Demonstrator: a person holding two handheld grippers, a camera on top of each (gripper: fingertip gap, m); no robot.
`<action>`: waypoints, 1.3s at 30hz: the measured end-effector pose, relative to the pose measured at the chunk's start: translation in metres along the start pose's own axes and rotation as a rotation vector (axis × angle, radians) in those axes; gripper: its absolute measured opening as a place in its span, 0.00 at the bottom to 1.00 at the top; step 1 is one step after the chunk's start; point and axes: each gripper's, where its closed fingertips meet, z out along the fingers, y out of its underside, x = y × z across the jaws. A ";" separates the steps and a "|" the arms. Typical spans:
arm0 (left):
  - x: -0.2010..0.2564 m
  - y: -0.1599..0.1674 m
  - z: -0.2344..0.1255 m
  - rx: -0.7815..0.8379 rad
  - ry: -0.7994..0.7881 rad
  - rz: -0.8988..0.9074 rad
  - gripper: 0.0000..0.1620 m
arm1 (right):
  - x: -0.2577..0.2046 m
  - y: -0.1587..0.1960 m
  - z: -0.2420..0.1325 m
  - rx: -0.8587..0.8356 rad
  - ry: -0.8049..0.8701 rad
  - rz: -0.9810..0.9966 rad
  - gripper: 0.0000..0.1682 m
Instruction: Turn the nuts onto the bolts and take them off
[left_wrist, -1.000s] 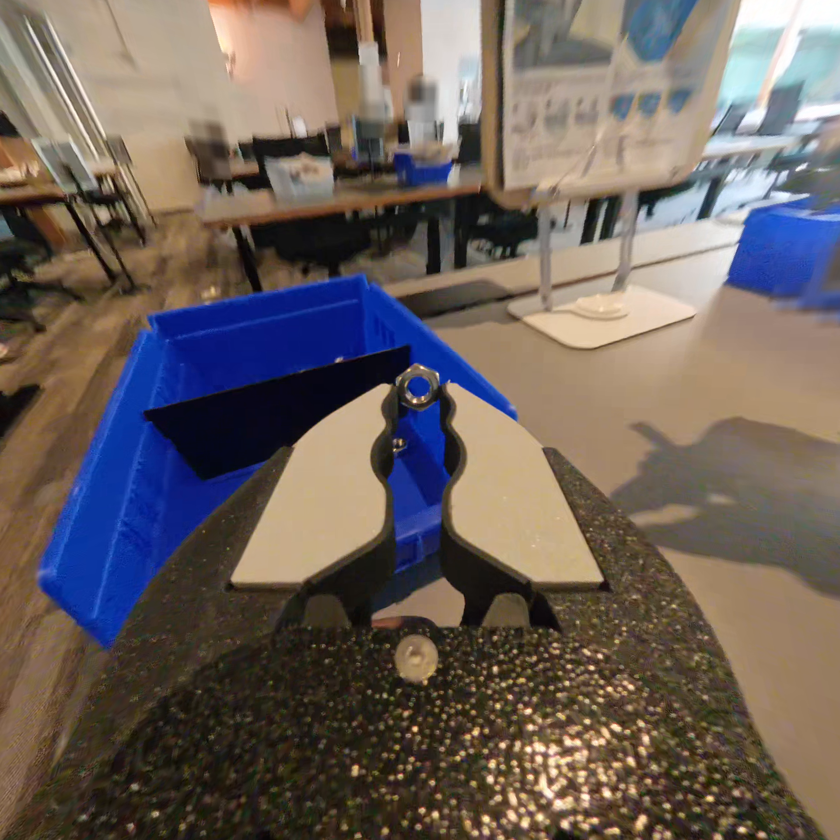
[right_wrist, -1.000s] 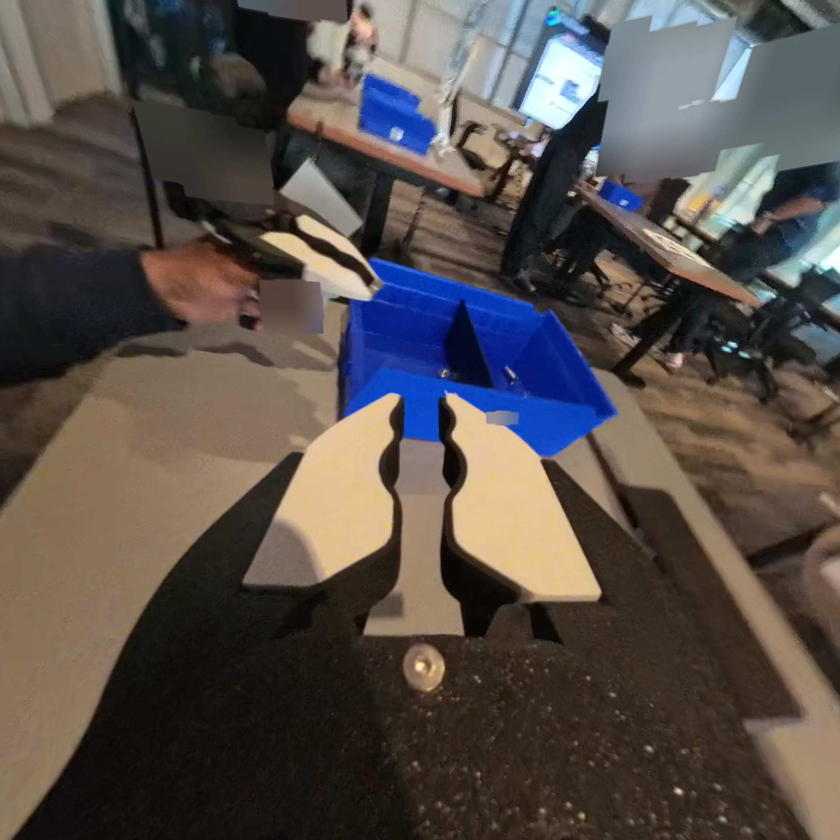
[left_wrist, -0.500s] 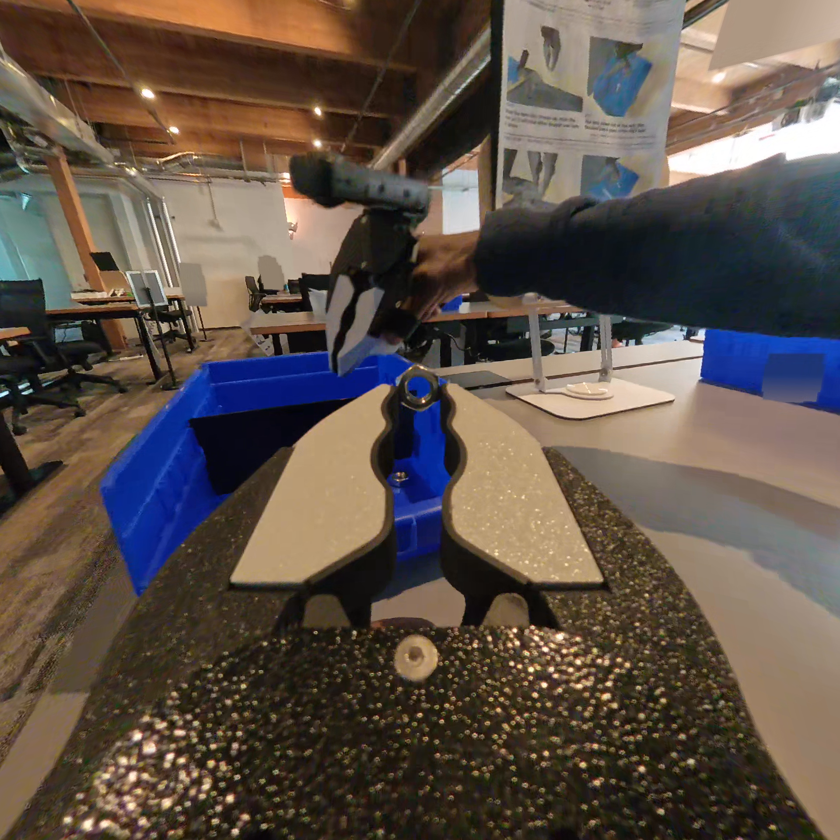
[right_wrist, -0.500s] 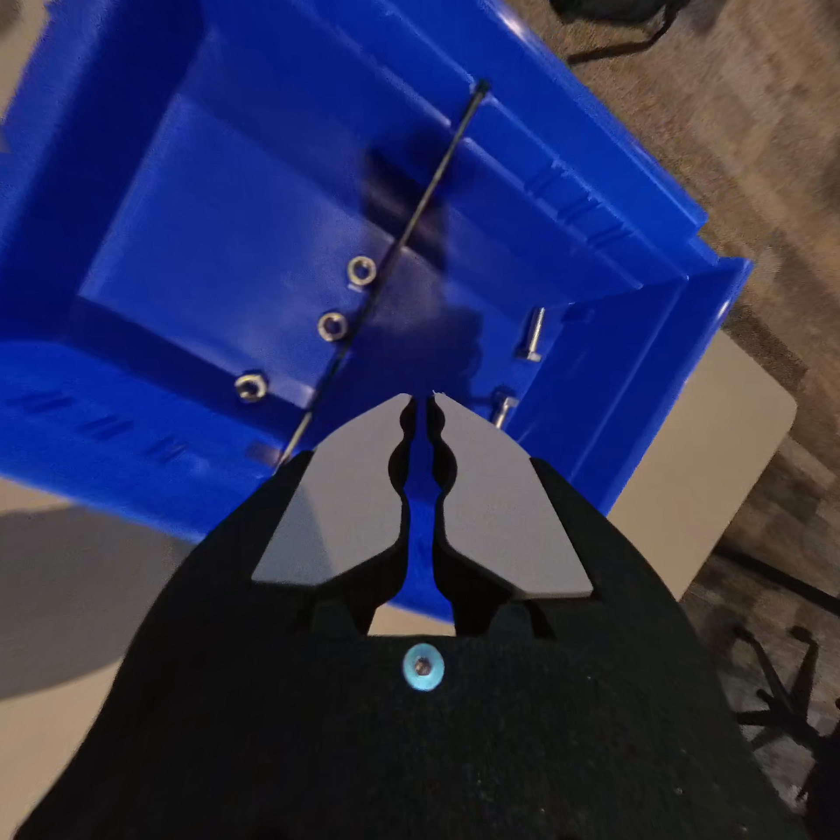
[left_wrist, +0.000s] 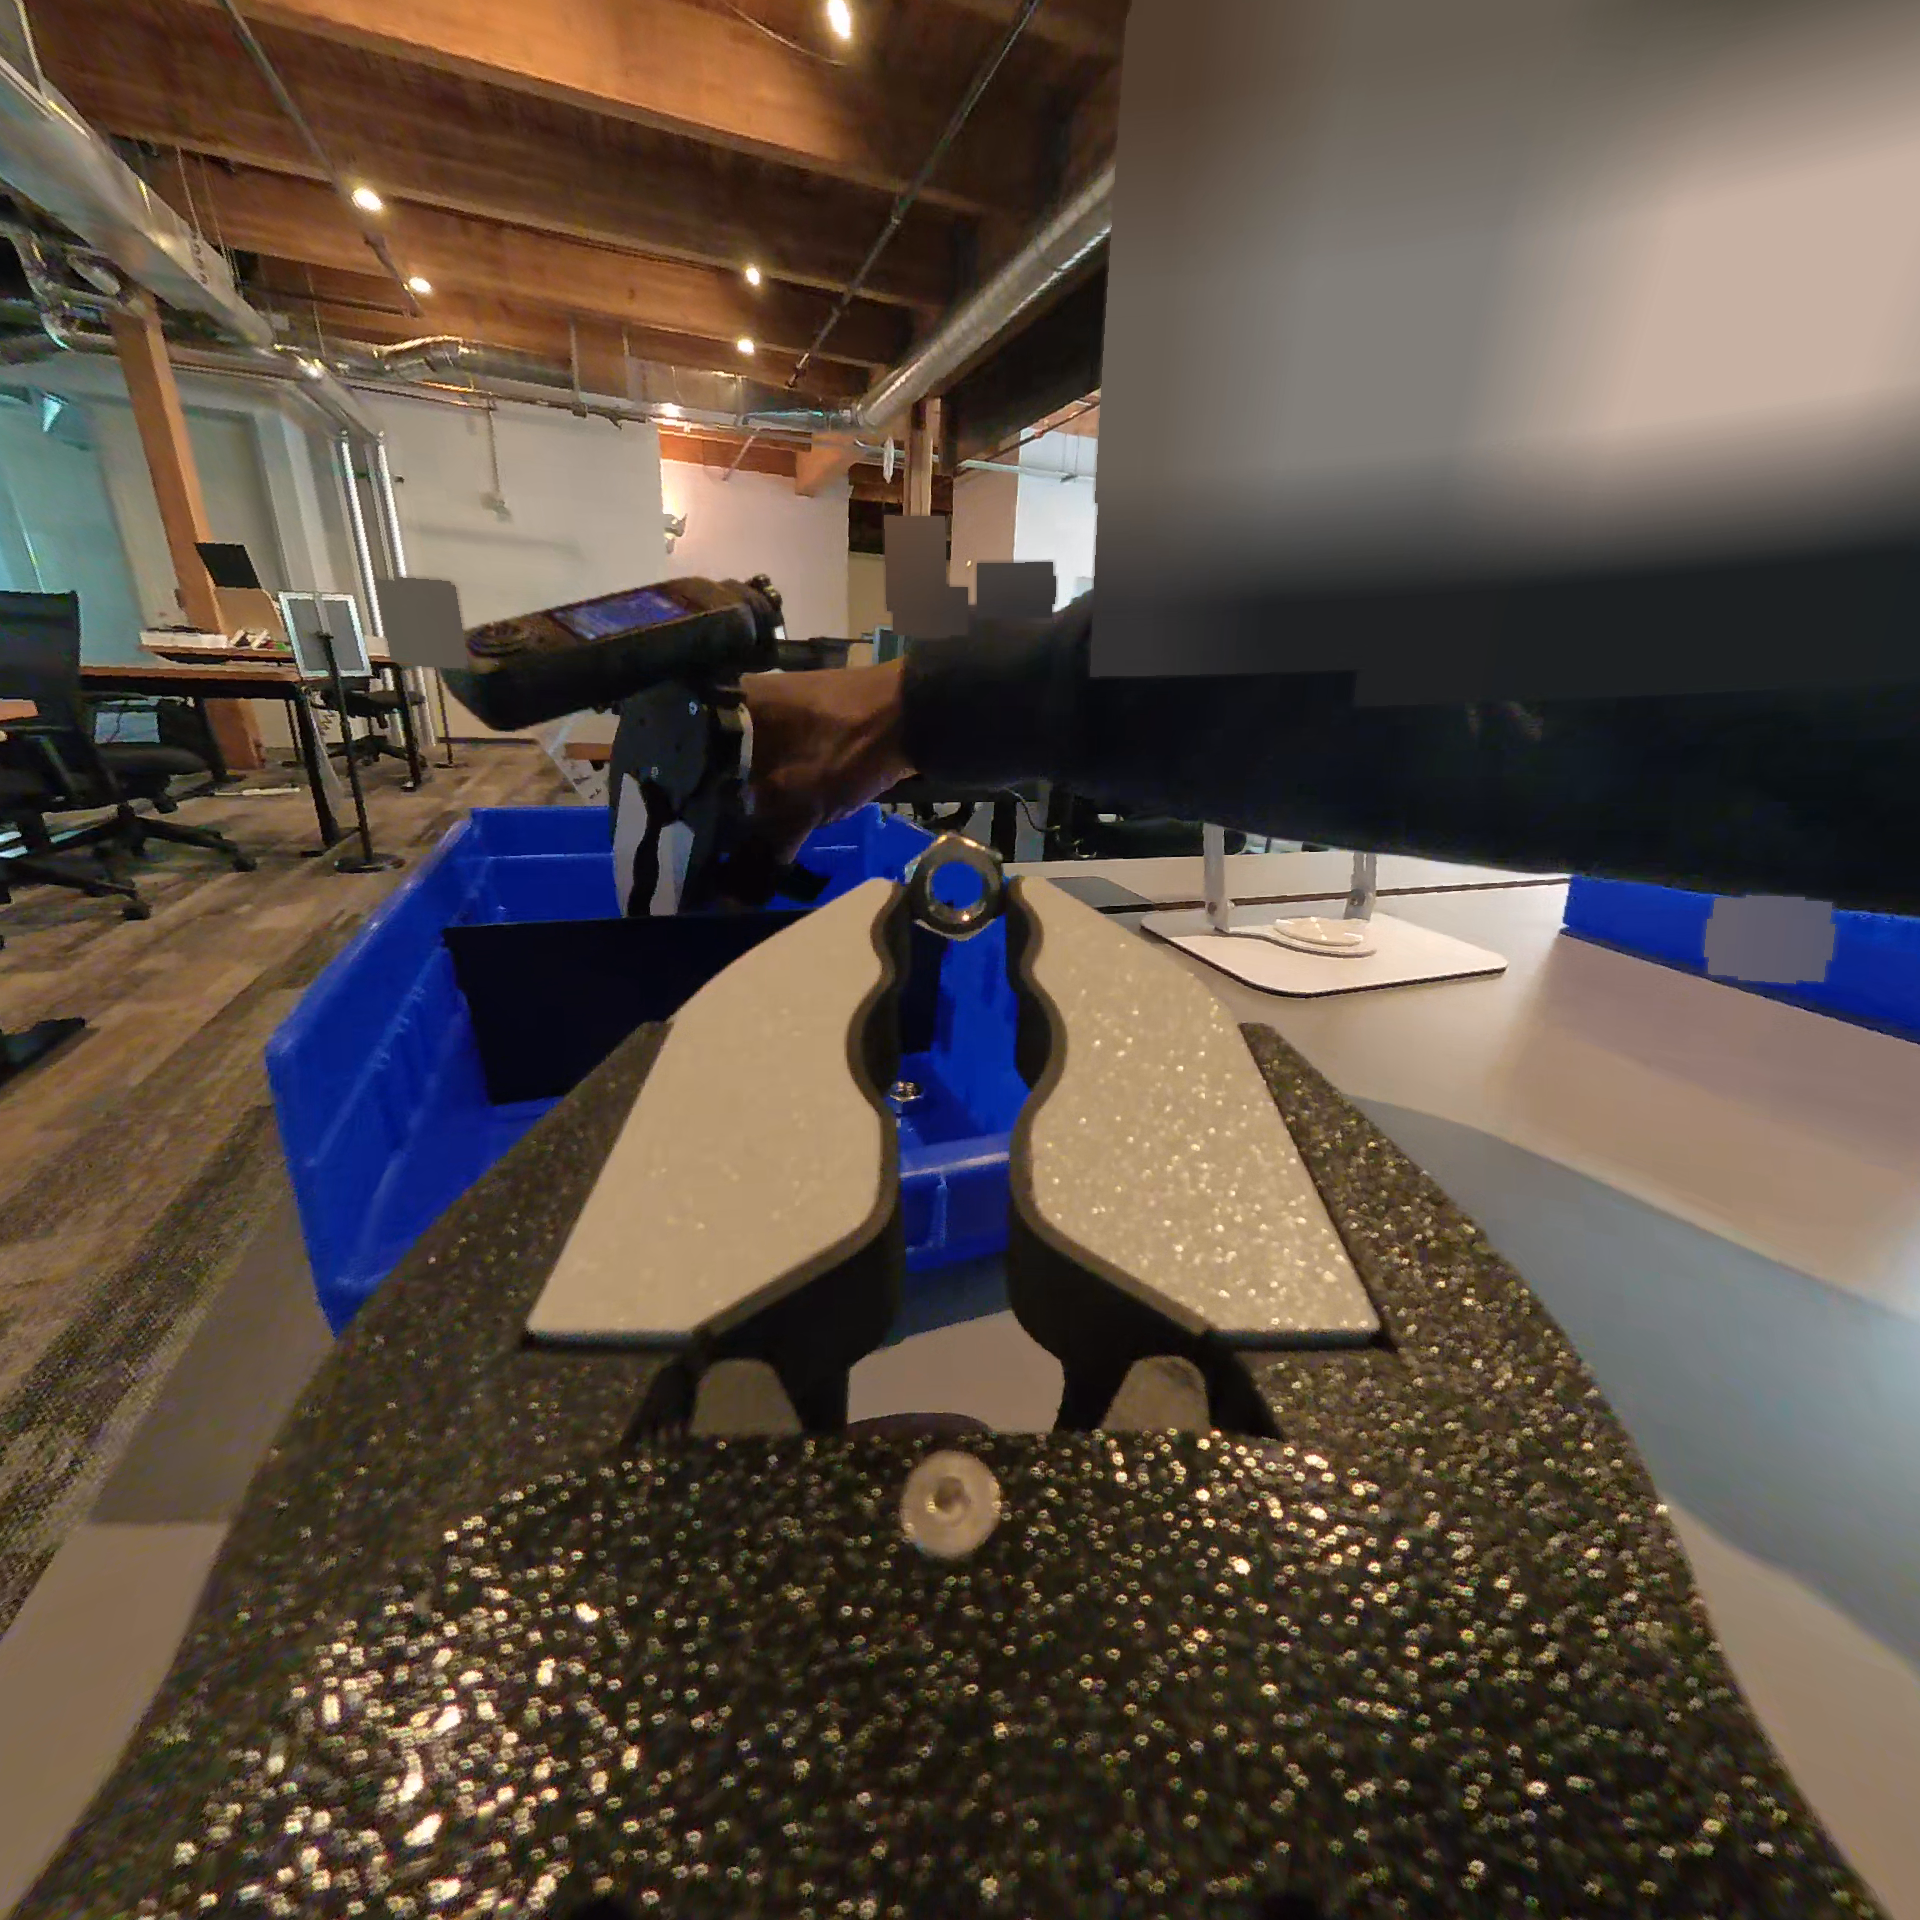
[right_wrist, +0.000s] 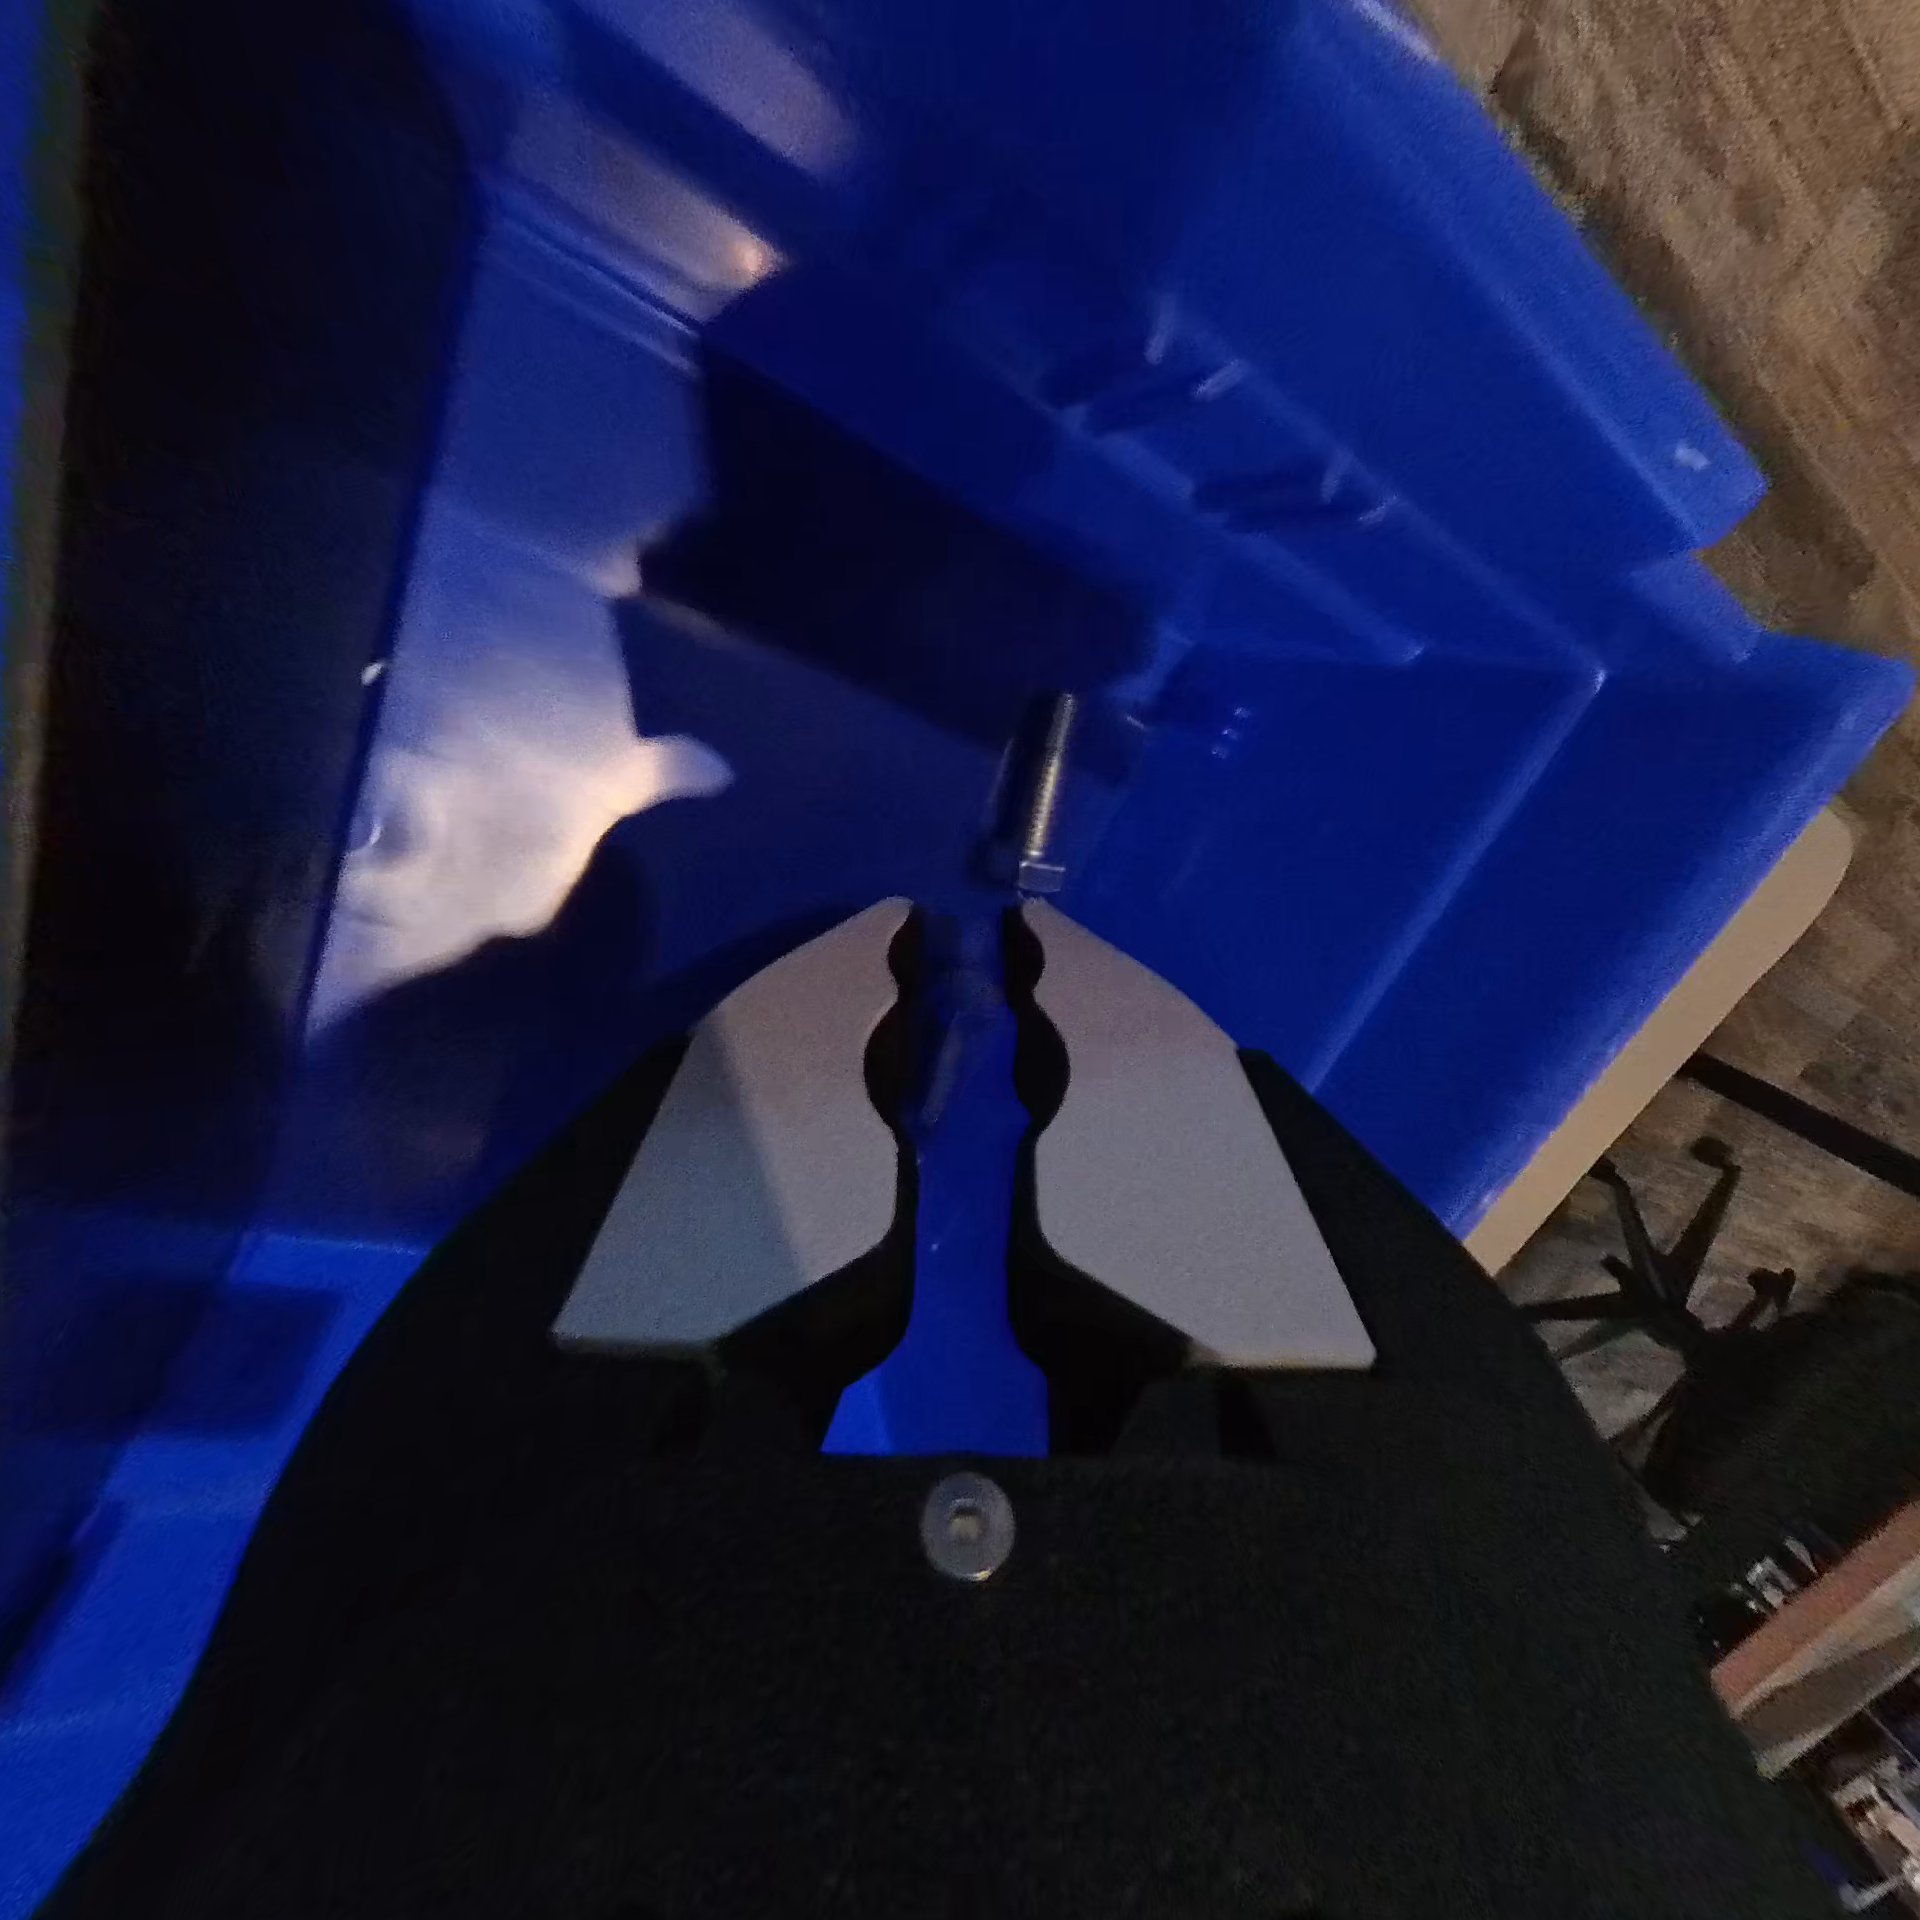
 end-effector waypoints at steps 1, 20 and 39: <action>0.000 -0.001 0.000 0.003 0.000 0.001 0.10 | 0.002 0.000 0.002 -0.012 0.013 0.005 0.10; 0.001 -0.006 -0.004 0.041 0.006 -0.023 0.10 | 0.015 0.004 0.018 -0.153 0.109 0.049 0.14; 0.002 -0.011 -0.006 0.075 0.027 -0.040 0.10 | 0.017 0.009 0.026 -0.247 0.105 0.148 0.10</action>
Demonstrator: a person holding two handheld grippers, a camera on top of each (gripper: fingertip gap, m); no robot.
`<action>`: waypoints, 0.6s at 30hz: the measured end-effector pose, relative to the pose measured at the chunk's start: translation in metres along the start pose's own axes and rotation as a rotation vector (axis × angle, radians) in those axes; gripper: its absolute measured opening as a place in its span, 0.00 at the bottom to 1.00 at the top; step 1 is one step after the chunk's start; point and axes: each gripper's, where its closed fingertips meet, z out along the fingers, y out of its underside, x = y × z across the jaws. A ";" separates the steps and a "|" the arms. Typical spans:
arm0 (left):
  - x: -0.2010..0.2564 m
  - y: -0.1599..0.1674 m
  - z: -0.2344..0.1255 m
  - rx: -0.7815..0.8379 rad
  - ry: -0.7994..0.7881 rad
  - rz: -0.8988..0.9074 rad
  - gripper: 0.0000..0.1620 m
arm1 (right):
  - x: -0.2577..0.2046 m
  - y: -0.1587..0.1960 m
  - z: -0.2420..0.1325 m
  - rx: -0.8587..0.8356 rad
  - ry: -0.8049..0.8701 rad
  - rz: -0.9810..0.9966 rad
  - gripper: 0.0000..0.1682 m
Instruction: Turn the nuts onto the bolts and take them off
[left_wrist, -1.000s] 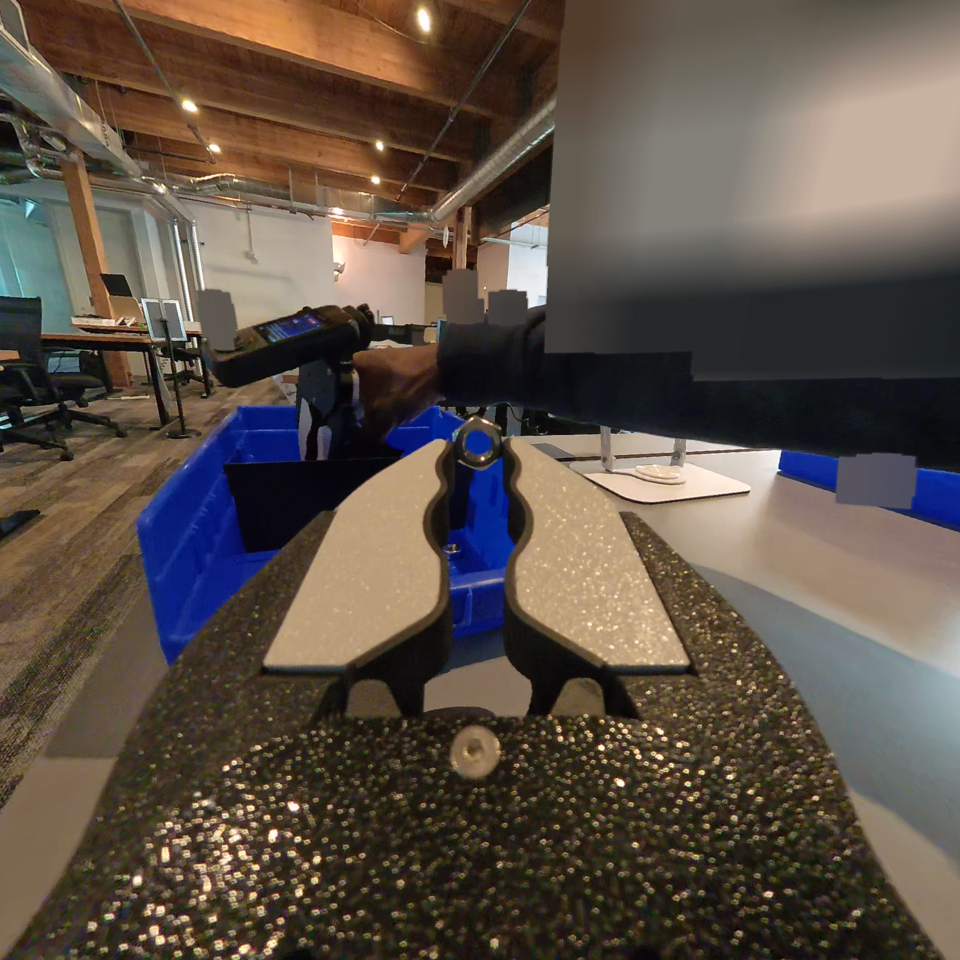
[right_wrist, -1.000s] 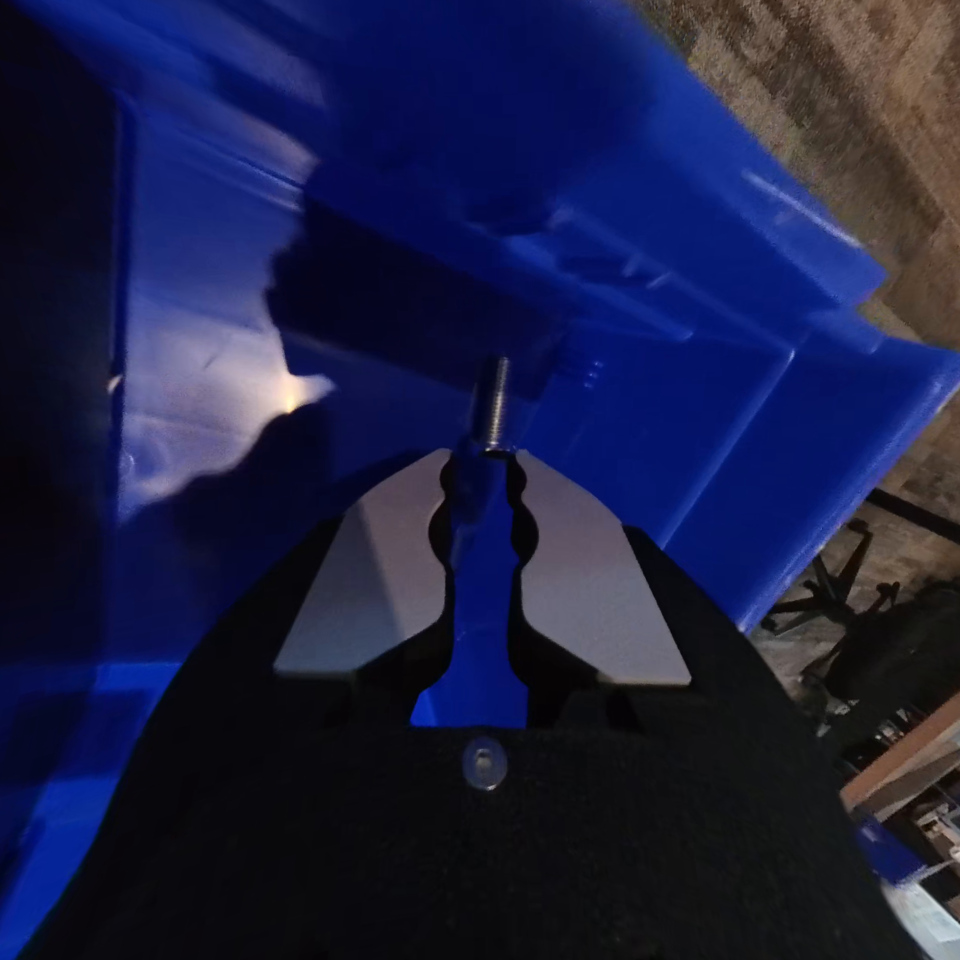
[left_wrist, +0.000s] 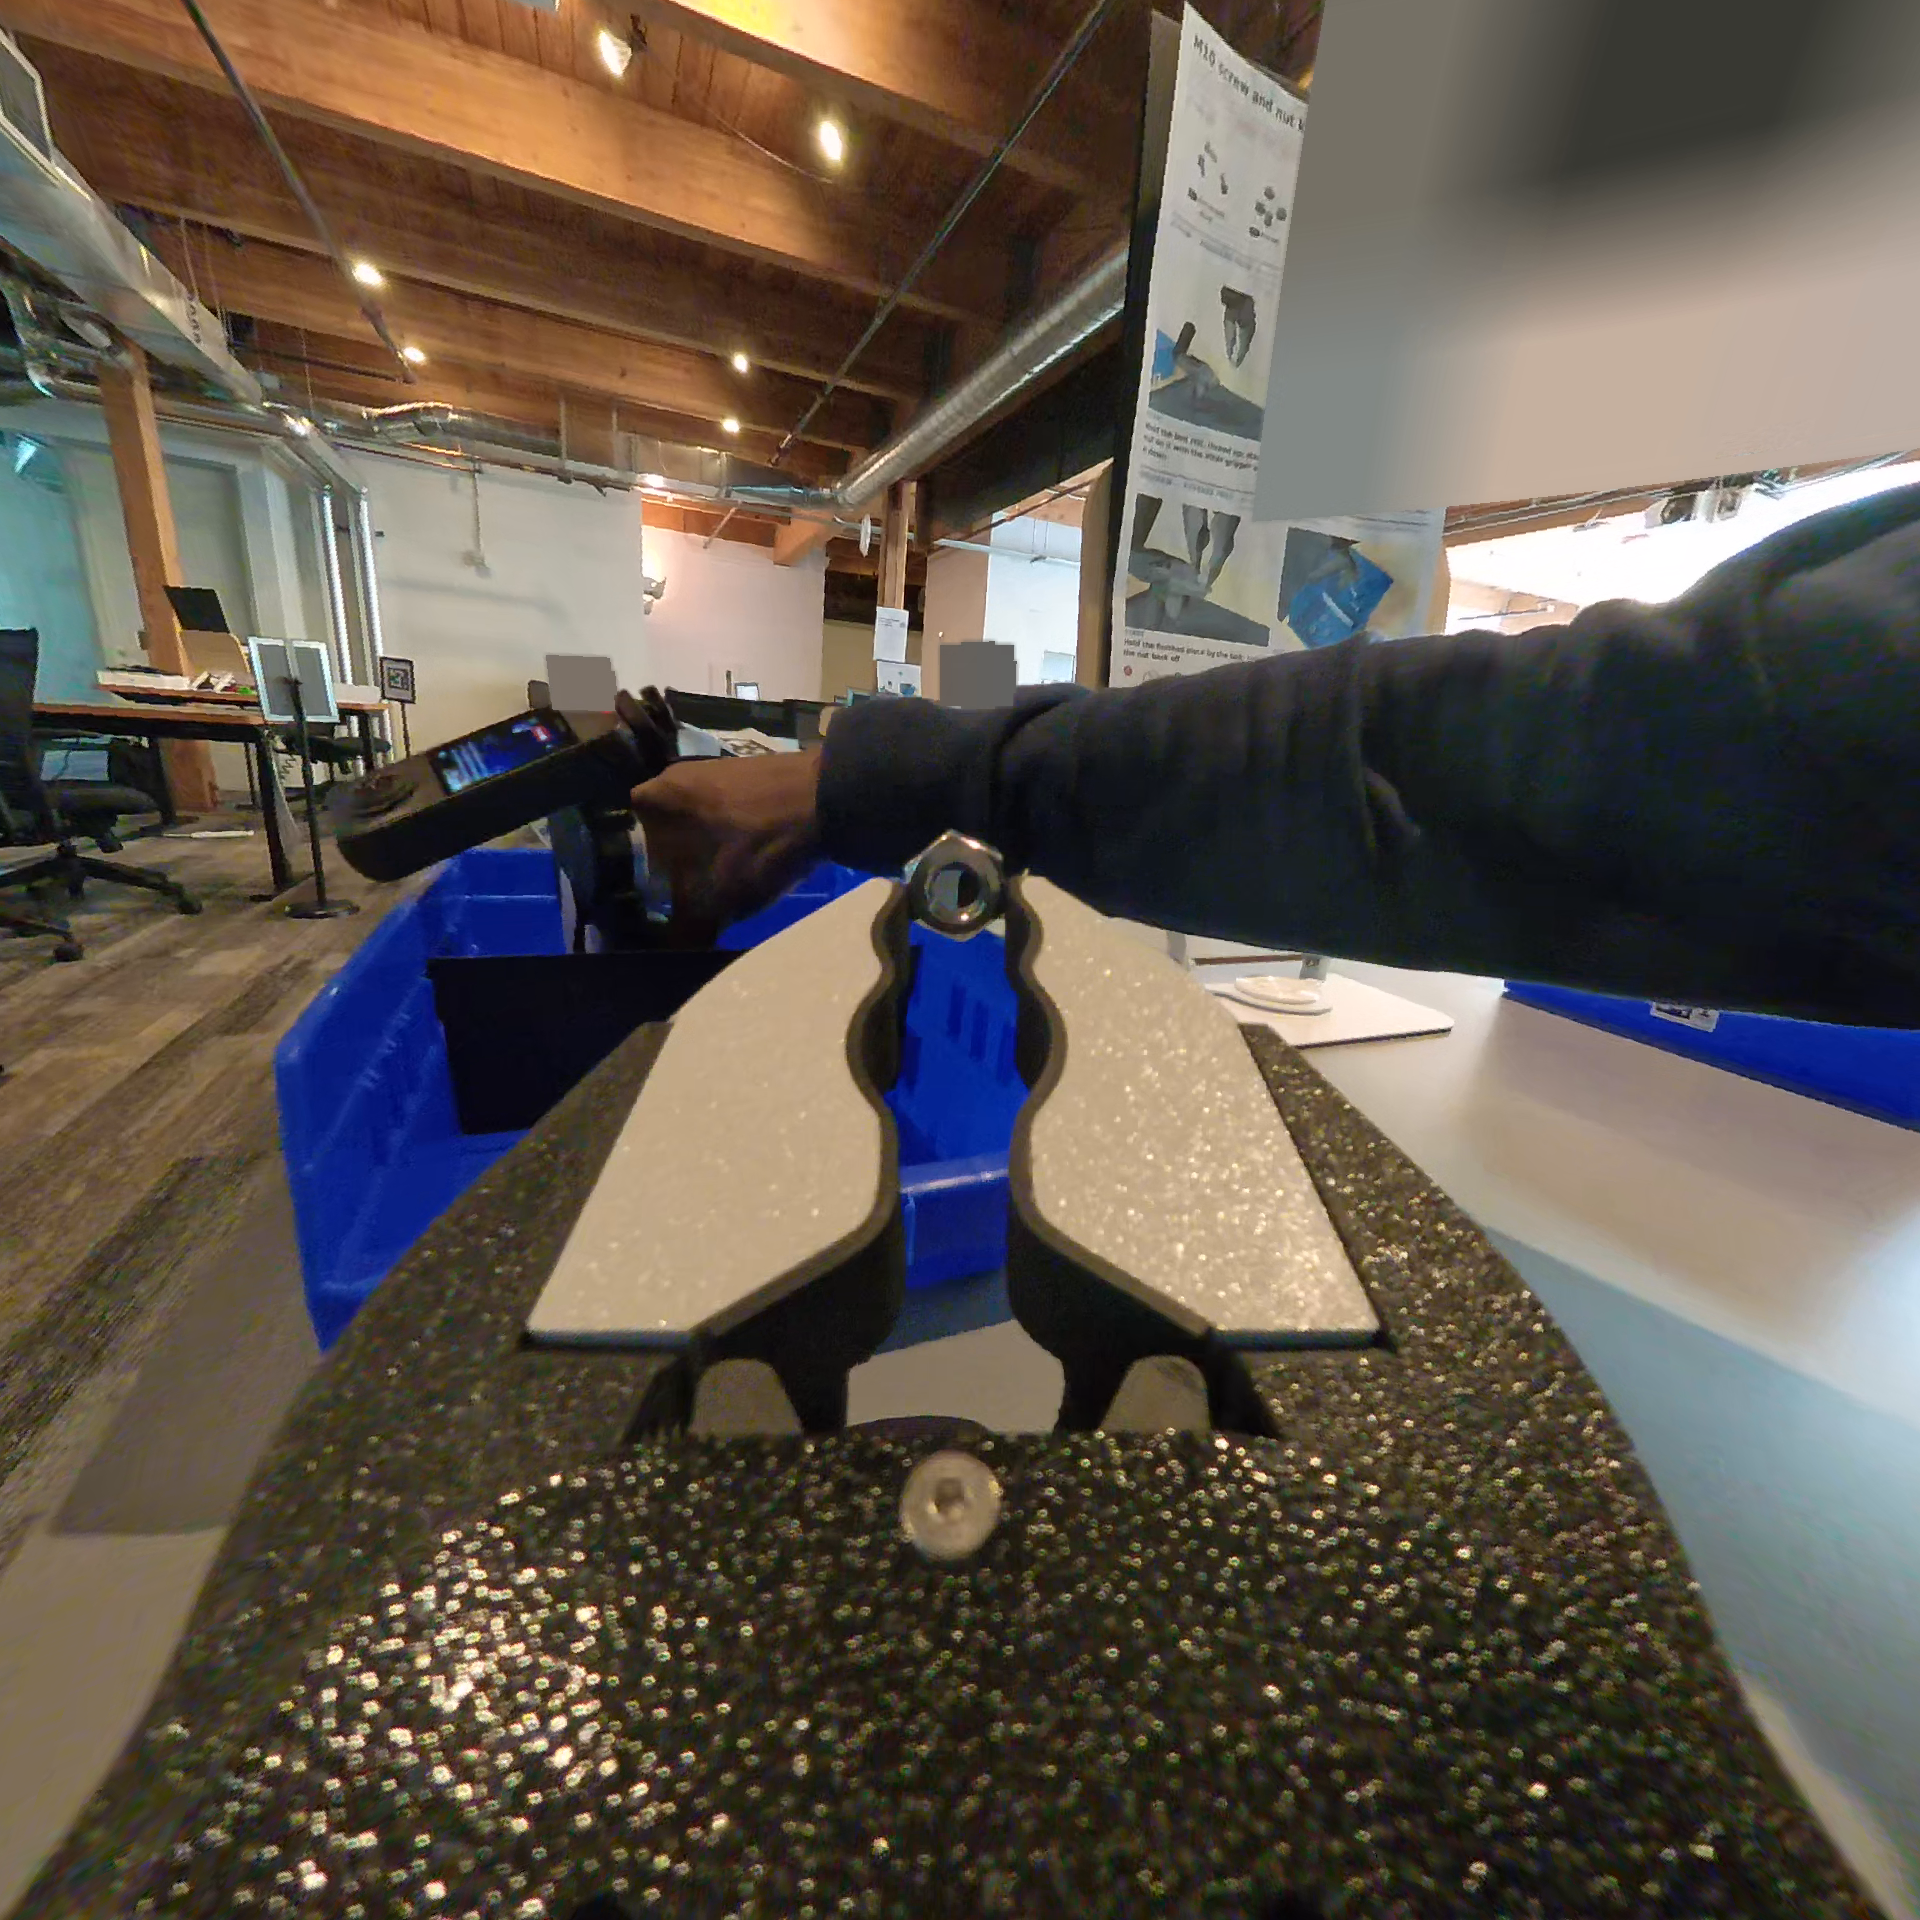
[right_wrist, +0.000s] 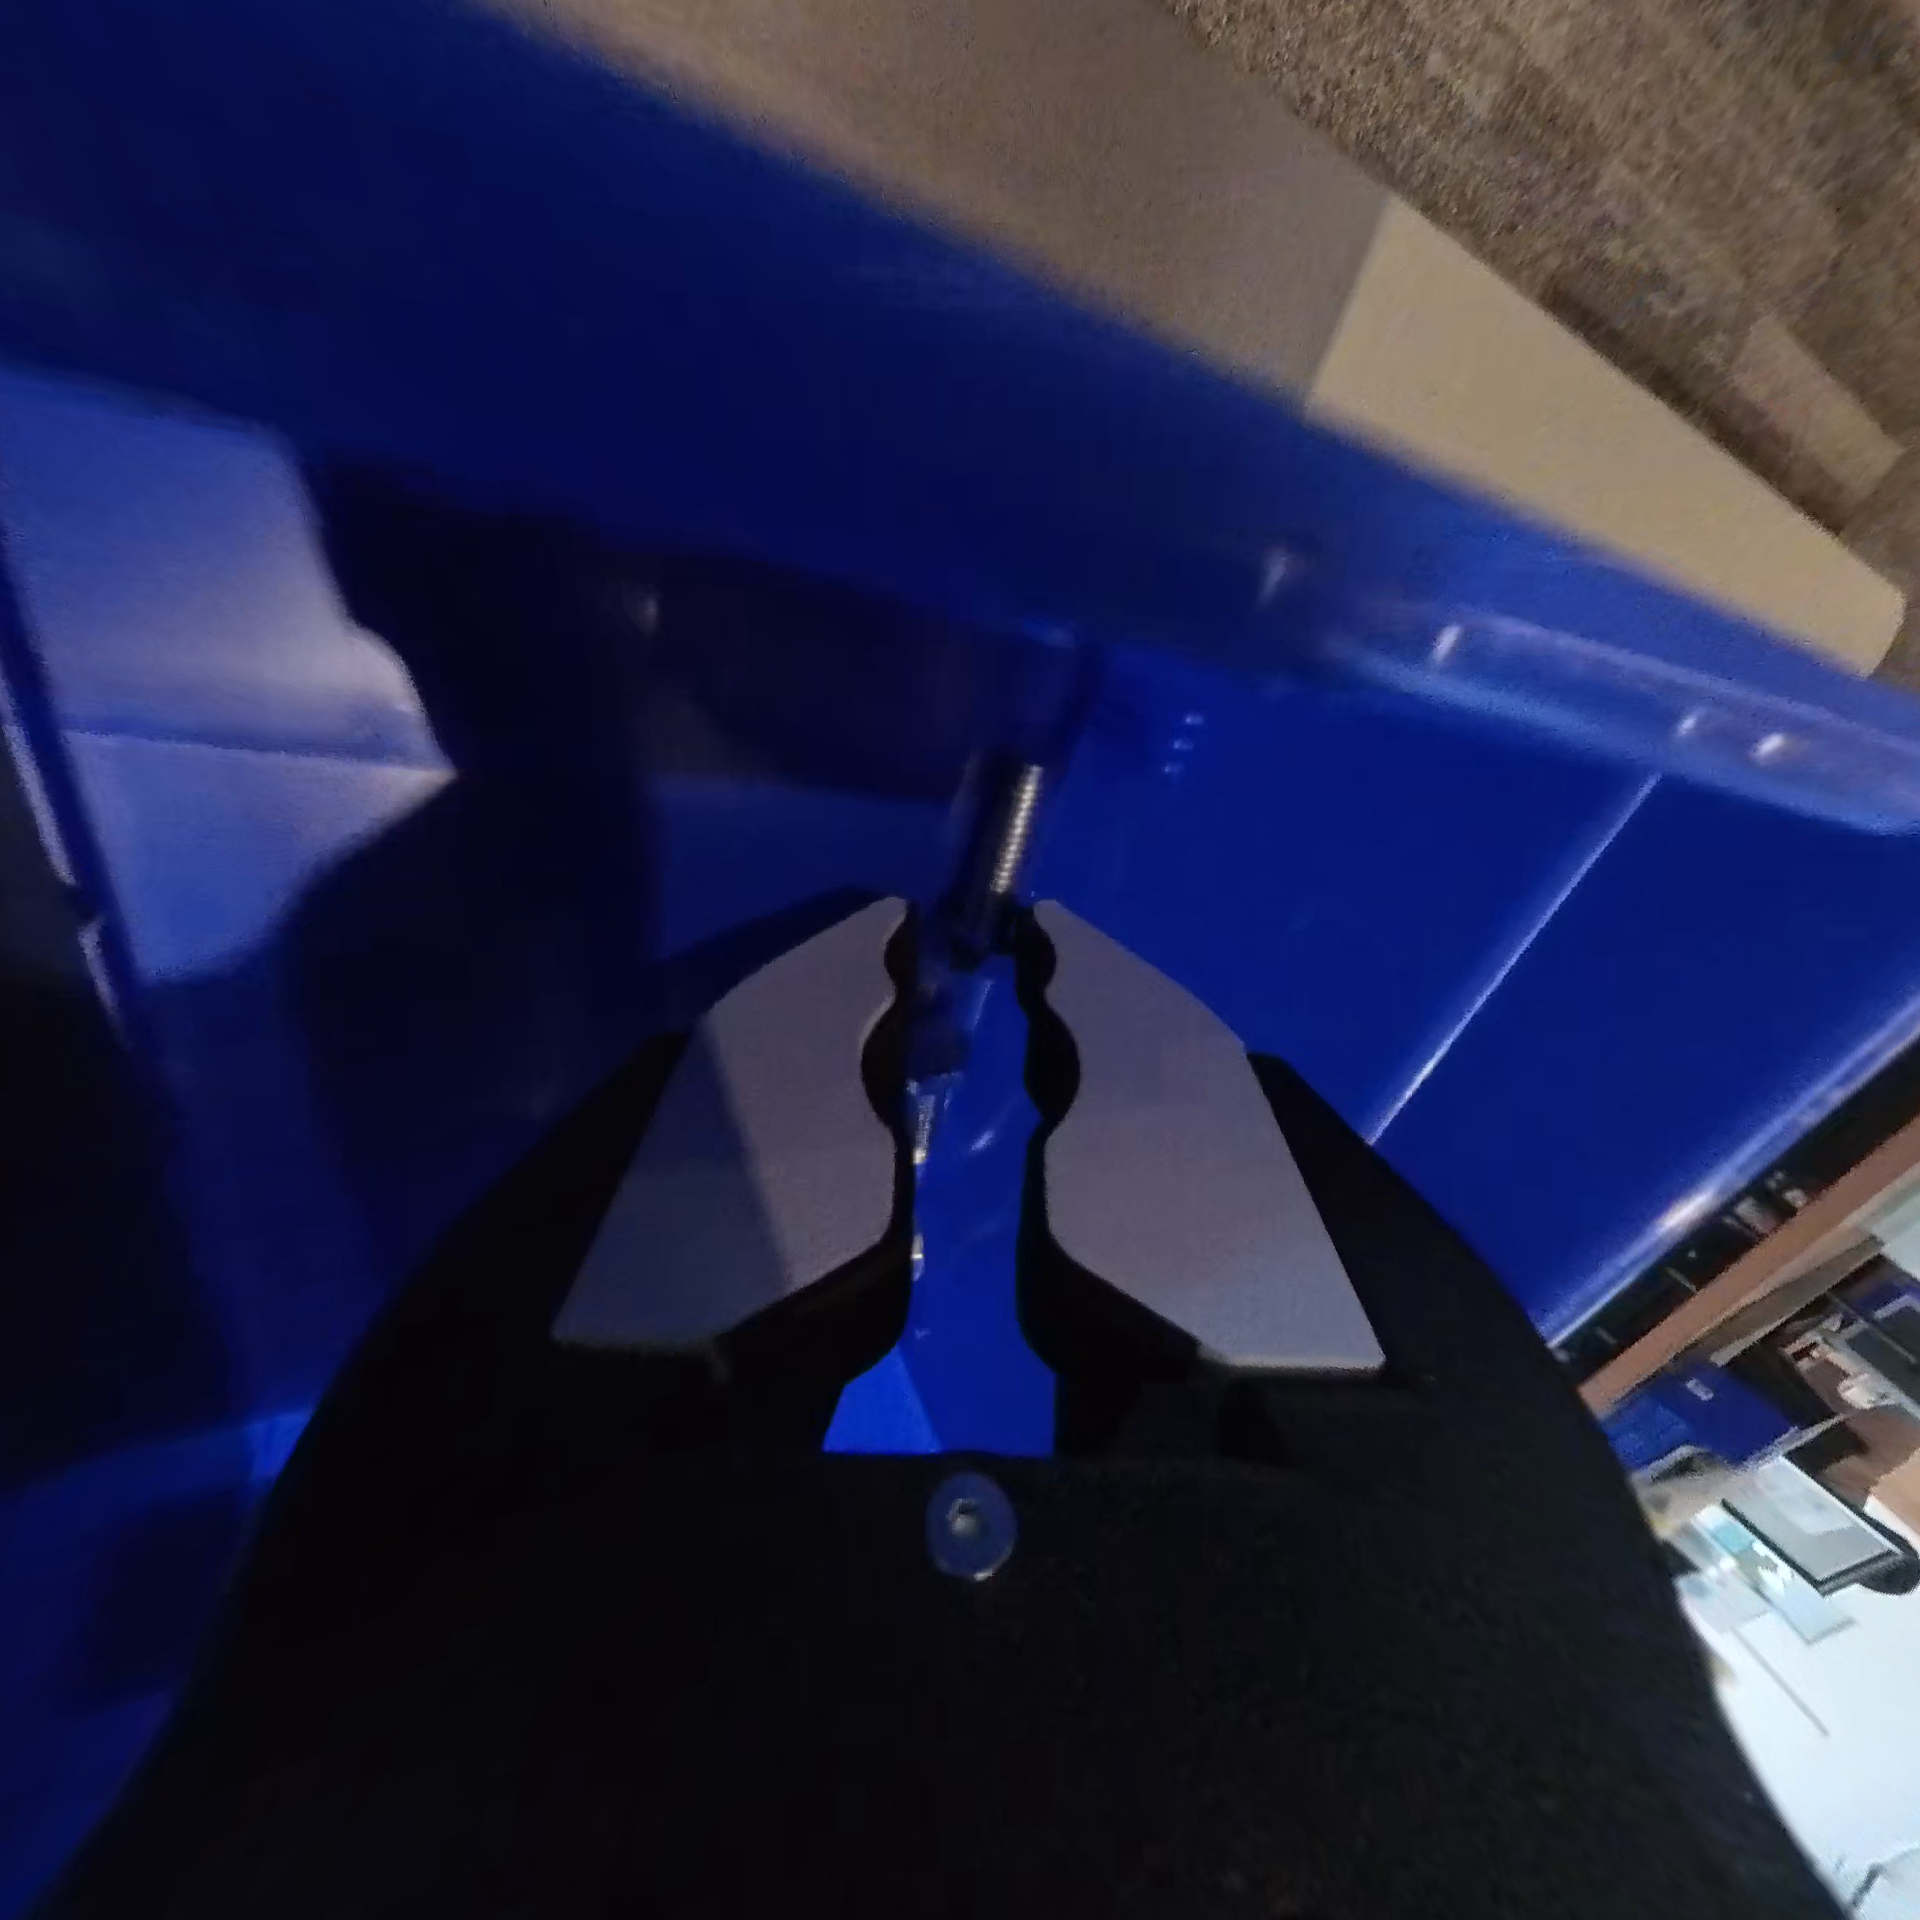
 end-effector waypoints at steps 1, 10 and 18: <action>0.000 0.000 0.000 0.002 0.001 0.000 0.10 | 0.000 0.002 0.000 -0.013 -0.002 0.007 0.09; 0.000 0.000 0.000 0.000 0.001 -0.001 0.10 | -0.010 0.013 -0.003 -0.008 -0.001 0.044 0.09; -0.002 0.002 0.000 -0.010 -0.006 -0.004 0.10 | -0.015 0.020 -0.030 0.132 0.053 0.055 0.08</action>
